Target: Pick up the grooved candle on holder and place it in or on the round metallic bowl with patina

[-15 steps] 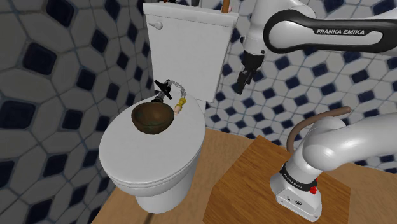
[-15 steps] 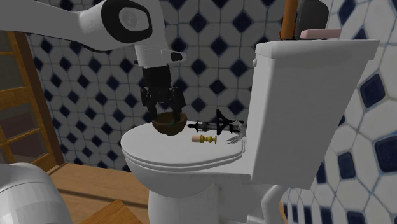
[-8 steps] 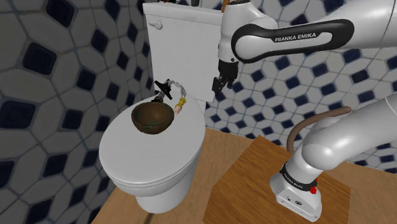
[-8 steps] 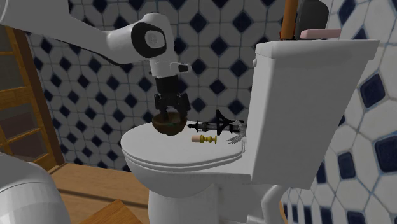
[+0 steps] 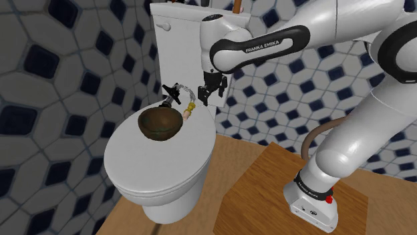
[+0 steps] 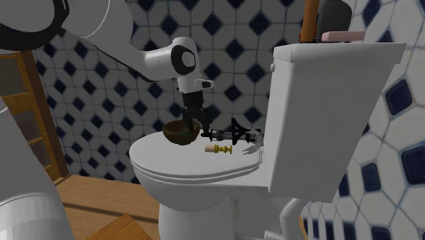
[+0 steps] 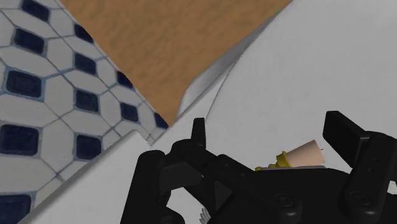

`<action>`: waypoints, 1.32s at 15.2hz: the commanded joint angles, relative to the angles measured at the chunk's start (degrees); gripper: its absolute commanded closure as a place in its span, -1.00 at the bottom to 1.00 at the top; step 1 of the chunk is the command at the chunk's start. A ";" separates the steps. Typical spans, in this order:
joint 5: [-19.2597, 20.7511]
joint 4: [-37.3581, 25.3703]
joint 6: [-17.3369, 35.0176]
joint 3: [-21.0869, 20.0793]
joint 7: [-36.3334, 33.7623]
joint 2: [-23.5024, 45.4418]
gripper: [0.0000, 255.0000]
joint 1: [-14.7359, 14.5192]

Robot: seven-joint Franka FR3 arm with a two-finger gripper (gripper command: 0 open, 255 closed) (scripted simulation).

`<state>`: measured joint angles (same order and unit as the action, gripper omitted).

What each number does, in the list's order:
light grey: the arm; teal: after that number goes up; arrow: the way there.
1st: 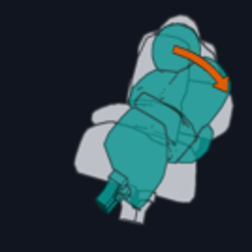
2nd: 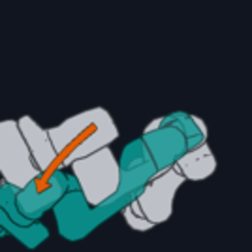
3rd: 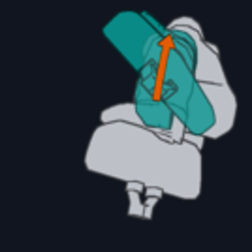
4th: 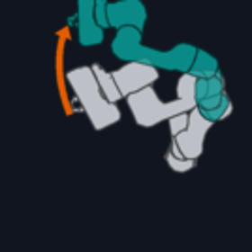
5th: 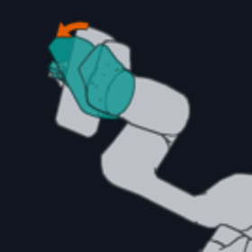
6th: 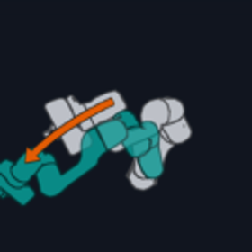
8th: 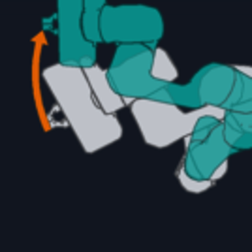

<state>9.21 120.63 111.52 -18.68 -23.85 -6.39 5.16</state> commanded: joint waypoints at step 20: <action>13.21 -32.32 -2.27 2.28 -20.79 37.81 -1.00 -4.79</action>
<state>22.31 87.88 108.62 -16.49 -44.58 31.25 0.26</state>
